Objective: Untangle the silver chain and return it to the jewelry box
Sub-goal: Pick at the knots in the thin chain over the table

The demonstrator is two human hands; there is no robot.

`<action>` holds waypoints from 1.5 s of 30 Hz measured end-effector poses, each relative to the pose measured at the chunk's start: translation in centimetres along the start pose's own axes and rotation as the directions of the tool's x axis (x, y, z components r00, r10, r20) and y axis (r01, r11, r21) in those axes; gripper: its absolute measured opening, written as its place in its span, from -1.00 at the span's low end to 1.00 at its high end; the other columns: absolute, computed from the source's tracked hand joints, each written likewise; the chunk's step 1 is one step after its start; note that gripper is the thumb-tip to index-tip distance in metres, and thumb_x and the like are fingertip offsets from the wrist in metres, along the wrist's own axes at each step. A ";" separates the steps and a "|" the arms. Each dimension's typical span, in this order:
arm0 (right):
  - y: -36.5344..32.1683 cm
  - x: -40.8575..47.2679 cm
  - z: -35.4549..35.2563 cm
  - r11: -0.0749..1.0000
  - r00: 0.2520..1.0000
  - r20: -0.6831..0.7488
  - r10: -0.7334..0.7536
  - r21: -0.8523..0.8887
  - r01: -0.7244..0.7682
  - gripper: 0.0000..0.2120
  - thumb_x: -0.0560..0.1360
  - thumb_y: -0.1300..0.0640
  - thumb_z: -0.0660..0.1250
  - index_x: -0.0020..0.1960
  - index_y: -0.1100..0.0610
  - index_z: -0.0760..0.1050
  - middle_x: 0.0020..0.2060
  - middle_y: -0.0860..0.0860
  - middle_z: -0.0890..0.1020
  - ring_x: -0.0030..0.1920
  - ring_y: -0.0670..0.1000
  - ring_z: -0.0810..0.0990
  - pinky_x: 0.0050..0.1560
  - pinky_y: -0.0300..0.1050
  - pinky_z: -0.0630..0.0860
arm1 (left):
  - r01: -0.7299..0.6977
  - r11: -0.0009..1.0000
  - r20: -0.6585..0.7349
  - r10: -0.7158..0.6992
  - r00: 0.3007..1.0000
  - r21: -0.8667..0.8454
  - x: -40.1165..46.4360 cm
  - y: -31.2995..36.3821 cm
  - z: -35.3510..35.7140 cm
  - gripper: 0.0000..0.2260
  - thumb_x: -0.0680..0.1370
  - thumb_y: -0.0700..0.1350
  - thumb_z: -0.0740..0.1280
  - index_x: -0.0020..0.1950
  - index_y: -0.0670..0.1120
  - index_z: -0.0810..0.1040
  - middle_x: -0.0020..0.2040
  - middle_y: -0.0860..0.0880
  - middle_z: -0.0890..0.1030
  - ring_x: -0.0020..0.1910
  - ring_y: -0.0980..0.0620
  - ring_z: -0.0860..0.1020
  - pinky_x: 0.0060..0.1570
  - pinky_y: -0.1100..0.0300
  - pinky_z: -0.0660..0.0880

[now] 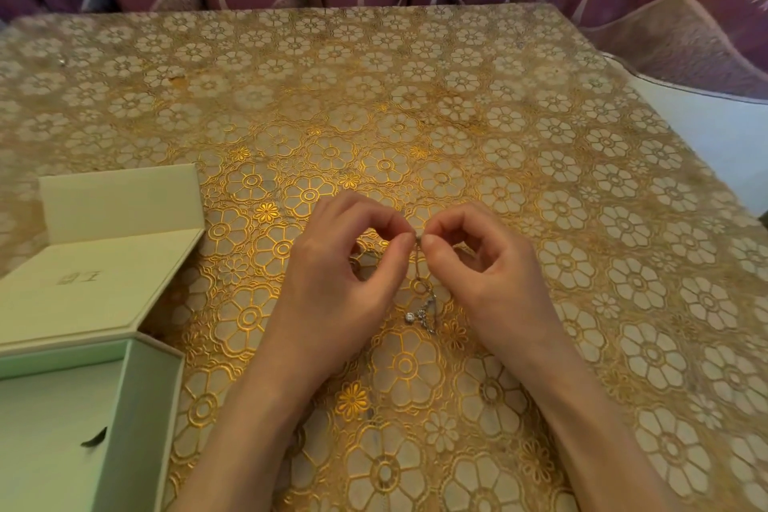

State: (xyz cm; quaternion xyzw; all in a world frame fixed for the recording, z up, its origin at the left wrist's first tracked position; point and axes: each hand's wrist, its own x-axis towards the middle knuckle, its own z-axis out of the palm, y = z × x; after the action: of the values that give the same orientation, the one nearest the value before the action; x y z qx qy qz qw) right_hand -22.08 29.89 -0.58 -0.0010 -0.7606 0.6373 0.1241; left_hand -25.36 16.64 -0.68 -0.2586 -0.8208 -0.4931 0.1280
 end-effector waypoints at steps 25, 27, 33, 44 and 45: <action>0.3 0.1 0.2 0.999 1.000 -0.027 -0.010 -0.032 0.009 -0.86 0.35 0.19 0.29 -0.33 -0.02 0.44 -0.32 -0.08 0.49 -0.31 -0.19 0.43 -0.30 -0.35 0.39 | -0.022 0.997 -0.006 0.023 1.000 0.080 -0.1 -0.3 0.2 -0.96 0.45 -0.07 0.27 -0.17 0.02 0.51 -0.21 0.05 0.54 -0.15 0.11 0.45 -0.13 0.37 0.30; 0.3 0.1 0.1 1.000 0.999 -0.033 -0.002 -0.027 0.001 -0.88 0.37 0.17 0.29 -0.32 -0.01 0.45 -0.32 -0.07 0.49 -0.33 -0.20 0.43 -0.31 -0.39 0.36 | -0.012 0.998 -0.012 0.012 1.000 0.066 0.0 -0.4 0.2 -0.96 0.46 -0.05 0.27 -0.17 0.04 0.50 -0.20 0.07 0.54 -0.14 0.13 0.44 -0.12 0.37 0.30; 0.1 0.2 0.1 1.000 1.000 -0.022 -0.017 -0.001 0.017 -0.90 0.38 0.16 0.30 -0.28 -0.01 0.50 -0.28 -0.07 0.52 -0.30 -0.23 0.49 -0.27 -0.44 0.38 | -0.039 0.997 0.016 0.038 0.999 0.068 0.0 -0.5 0.3 -0.96 0.50 -0.05 0.23 -0.11 0.03 0.46 -0.16 0.07 0.51 -0.14 0.15 0.39 -0.10 0.38 0.28; 0.3 0.2 0.1 1.000 1.000 -0.013 0.003 -0.028 -0.004 -0.89 0.35 0.16 0.30 -0.31 -0.01 0.48 -0.32 -0.08 0.51 -0.33 -0.18 0.46 -0.31 -0.40 0.37 | -0.046 0.995 0.038 0.043 0.998 0.083 -0.1 -0.6 0.4 -0.96 0.50 -0.04 0.22 -0.11 0.04 0.45 -0.17 0.12 0.47 -0.13 0.16 0.38 -0.10 0.41 0.28; 0.3 0.2 0.1 1.000 1.000 -0.020 0.009 -0.027 -0.009 -0.89 0.35 0.16 0.30 -0.32 -0.01 0.47 -0.32 -0.08 0.51 -0.33 -0.18 0.46 -0.31 -0.39 0.37 | -0.046 0.995 0.041 0.043 0.998 0.090 -0.1 -0.6 0.5 -0.97 0.50 -0.04 0.22 -0.11 0.04 0.44 -0.18 0.14 0.45 -0.13 0.18 0.37 -0.10 0.41 0.28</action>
State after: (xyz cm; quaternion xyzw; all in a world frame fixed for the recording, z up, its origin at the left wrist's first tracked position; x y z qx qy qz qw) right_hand -22.30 29.86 -0.84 -0.0124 -0.7680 0.6273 0.1286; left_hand -25.58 16.79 -1.40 -0.2803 -0.8387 -0.4472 0.1345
